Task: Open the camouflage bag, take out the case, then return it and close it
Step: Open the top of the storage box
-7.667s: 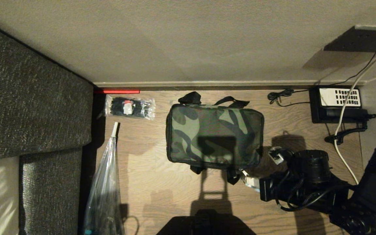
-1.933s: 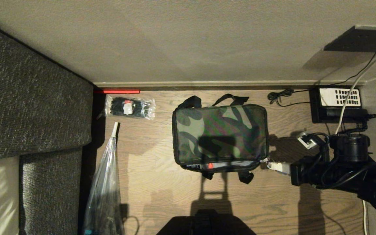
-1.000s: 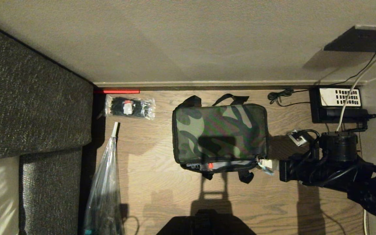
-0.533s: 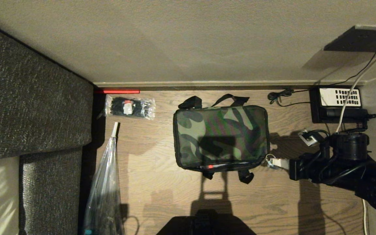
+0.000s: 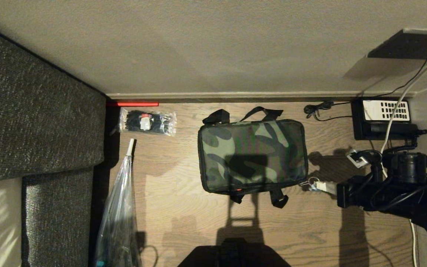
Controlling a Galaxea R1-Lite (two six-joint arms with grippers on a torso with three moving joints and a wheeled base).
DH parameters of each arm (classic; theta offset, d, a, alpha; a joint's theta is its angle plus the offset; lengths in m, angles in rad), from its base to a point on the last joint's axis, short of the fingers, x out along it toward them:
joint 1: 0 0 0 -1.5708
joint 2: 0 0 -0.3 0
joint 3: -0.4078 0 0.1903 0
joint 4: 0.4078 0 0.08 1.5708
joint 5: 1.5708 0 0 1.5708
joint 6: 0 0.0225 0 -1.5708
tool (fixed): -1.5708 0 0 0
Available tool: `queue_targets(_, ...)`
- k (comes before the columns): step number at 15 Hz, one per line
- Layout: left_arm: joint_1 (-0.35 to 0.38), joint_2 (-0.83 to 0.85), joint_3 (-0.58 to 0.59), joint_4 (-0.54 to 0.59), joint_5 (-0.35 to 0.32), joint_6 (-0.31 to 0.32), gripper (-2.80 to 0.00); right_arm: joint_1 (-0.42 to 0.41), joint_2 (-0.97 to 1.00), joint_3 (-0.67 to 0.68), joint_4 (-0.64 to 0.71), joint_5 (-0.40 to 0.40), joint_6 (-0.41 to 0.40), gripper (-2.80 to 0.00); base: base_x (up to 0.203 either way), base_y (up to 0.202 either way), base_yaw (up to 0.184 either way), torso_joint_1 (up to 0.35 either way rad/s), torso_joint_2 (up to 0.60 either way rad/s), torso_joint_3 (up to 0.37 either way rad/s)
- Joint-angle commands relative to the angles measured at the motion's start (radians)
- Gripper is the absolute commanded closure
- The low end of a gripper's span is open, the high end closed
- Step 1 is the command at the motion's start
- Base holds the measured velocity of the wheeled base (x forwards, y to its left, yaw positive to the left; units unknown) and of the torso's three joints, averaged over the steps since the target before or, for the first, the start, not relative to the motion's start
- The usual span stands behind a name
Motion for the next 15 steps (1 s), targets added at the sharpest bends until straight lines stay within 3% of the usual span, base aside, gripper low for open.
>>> queue_targets(1,0.001,-0.002,0.002,0.000,0.001,-0.001,0.00,-0.029,0.026,0.003,-0.009,0.002,-0.032,0.00,0.000,0.000,0.000,0.000,0.00,0.000)
queue_targets(4,0.001,-0.002,0.002,0.000,0.001,-0.001,0.00,-0.059,0.051,-0.005,-0.006,0.002,-0.085,0.00,0.000,0.000,0.000,0.000,0.00,0.000)
queue_targets(15,0.001,-0.002,0.002,0.000,0.001,-0.002,0.00,-0.083,0.059,-0.072,-0.015,0.019,-0.077,0.00,0.000,0.000,0.000,0.000,0.00,0.000)
